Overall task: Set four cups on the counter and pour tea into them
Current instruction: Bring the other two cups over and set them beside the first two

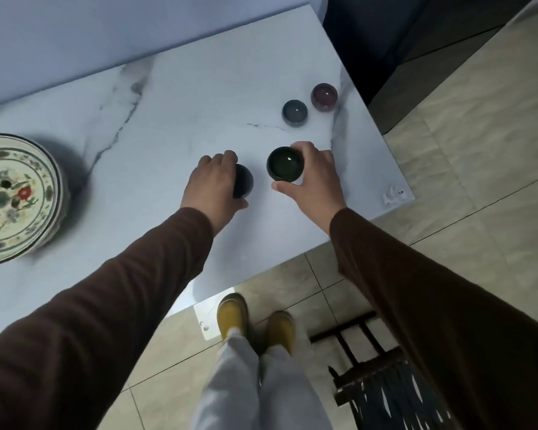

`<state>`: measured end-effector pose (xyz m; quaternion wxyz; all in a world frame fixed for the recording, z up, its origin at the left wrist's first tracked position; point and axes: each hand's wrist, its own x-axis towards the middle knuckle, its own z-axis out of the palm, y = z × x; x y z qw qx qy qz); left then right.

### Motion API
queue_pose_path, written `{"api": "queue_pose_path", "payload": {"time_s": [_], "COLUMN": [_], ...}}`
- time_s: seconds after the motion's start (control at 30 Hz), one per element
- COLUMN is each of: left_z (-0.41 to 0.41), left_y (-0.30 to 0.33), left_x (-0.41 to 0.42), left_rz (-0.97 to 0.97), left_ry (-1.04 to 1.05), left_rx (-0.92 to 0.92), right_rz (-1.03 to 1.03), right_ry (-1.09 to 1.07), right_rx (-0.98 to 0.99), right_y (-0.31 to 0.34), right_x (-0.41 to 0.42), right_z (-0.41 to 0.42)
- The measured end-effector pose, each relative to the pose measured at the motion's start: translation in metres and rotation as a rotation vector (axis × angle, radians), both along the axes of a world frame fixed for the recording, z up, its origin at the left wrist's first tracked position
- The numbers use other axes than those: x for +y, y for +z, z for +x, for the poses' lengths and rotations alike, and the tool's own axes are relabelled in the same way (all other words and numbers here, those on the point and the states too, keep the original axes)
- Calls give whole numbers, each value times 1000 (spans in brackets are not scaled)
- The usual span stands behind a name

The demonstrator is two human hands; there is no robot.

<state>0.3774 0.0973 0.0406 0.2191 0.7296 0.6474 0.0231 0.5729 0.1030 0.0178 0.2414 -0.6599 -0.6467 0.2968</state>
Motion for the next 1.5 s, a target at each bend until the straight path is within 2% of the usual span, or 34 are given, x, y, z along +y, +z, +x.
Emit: {"api": "queue_pose_path", "payload": {"time_s": [0.4, 0.9, 1.27, 1.5], "left_z": [55, 139, 157, 166], "left_y": [-20, -52, -96, -107], "left_x": [49, 81, 103, 107], "left_rz": [17, -45, -22, -18], "left_ry": [-77, 65, 54, 91], "left_rx": [6, -22, -32, -5], "right_rz": [-60, -154, -67, -43], "right_ry": [-79, 39, 64, 164], "right_rx": [1, -22, -32, -85], "right_y": [-30, -51, -96, -109], "right_x": [40, 99, 130, 144], "right_z": [51, 134, 153, 159]}}
